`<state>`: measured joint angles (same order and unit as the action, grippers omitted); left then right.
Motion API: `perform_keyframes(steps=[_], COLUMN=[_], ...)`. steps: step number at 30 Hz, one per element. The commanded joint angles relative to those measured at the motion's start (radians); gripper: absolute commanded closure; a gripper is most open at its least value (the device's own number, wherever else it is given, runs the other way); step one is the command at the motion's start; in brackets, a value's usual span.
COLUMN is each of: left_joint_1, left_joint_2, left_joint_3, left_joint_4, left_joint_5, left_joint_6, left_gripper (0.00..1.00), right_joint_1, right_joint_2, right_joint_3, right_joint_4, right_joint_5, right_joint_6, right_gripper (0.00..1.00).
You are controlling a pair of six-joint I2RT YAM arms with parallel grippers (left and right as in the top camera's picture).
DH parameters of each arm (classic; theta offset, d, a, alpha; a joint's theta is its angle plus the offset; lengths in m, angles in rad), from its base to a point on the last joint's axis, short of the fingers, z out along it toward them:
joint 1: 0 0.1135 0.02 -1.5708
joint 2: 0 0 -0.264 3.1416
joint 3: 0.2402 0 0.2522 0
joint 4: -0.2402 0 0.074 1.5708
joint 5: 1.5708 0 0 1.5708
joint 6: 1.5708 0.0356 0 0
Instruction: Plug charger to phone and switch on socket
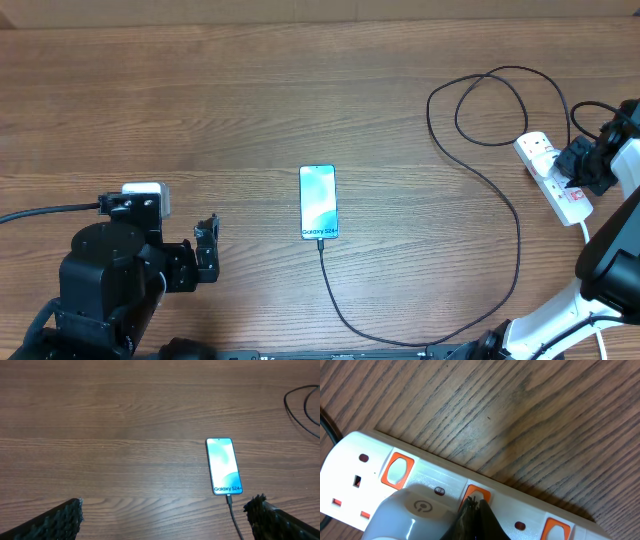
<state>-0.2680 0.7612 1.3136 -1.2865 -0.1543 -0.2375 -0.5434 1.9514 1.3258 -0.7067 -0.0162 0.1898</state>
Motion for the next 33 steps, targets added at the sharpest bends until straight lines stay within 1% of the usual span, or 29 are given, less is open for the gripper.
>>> perform_keyframes(steps=[1, 18, 25, 33], left_joint_1=[0.0, 0.0, 0.008, 0.082], left_joint_2=[-0.008, -0.02, -0.095, -0.213], left_joint_3=[-0.006, -0.007, -0.008, -0.008], left_joint_4=[0.003, 0.003, 0.003, 0.003], left_joint_5=[-0.01, -0.01, -0.01, -0.01], left_joint_6=[-0.013, -0.013, -0.013, -0.013], left_gripper=[0.0, 0.0, 0.0, 0.0], right_joint_1=[0.047, 0.068, 0.068, 0.083], right_joint_2=[-0.004, -0.004, -0.004, -0.004], right_joint_3=[-0.032, -0.055, -0.055, -0.055], right_joint_4=[-0.008, 0.01, -0.002, -0.018], right_joint_5=[-0.09, -0.074, -0.075, -0.075], right_joint_6=[-0.008, -0.008, -0.008, -0.004], right_gripper=[0.96, 0.96, 0.96, 0.96])
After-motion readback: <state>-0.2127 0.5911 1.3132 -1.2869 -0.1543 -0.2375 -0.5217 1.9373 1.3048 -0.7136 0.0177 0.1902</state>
